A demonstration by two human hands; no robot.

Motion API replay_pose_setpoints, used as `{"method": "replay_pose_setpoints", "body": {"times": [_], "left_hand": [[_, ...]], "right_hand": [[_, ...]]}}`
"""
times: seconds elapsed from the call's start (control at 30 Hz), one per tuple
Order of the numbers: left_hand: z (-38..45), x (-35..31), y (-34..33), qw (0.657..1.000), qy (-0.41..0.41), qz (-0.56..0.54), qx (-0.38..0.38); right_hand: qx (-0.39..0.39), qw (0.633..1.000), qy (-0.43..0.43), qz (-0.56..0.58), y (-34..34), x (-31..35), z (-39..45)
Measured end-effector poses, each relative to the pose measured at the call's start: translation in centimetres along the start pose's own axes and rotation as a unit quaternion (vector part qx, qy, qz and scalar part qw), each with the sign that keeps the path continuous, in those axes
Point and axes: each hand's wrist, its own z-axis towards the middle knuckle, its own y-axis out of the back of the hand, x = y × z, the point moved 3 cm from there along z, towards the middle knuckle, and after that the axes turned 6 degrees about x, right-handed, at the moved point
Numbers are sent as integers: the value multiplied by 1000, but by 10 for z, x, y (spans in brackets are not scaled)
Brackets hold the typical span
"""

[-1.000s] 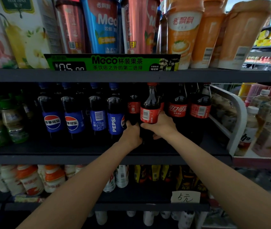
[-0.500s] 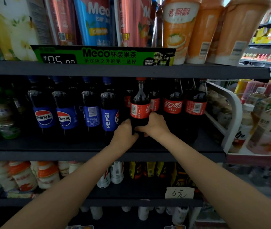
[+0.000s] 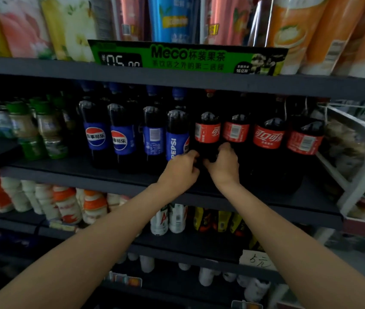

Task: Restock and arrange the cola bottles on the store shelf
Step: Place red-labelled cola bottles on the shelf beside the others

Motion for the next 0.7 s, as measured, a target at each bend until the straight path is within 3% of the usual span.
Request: {"method": "replay_pose_setpoints", "body": {"times": [0.07, 0.13, 0.23, 0.33, 0.5, 0.7], "left_hand": [[-9, 6, 2, 999, -17, -12, -44], [-22, 15, 9, 993, -47, -21, -107], [-50, 38, 28, 981, -94, -8, -169], [-93, 87, 55, 983, -73, 17, -166], [-209, 232, 119, 984, 113, 13, -137], [-353, 403, 194, 939, 335, -5, -82]], "right_hand": [[-87, 994, 60, -22, 10, 10, -14], [-119, 981, 151, 7, 13, 33, -30], [-24, 963, 267, 14, -12, 84, -53], [80, 947, 312, -5, -67, 131, -79], [283, 923, 251, -67, -213, 189, -132], [481, 828, 240, -161, -386, 251, -223]]}}
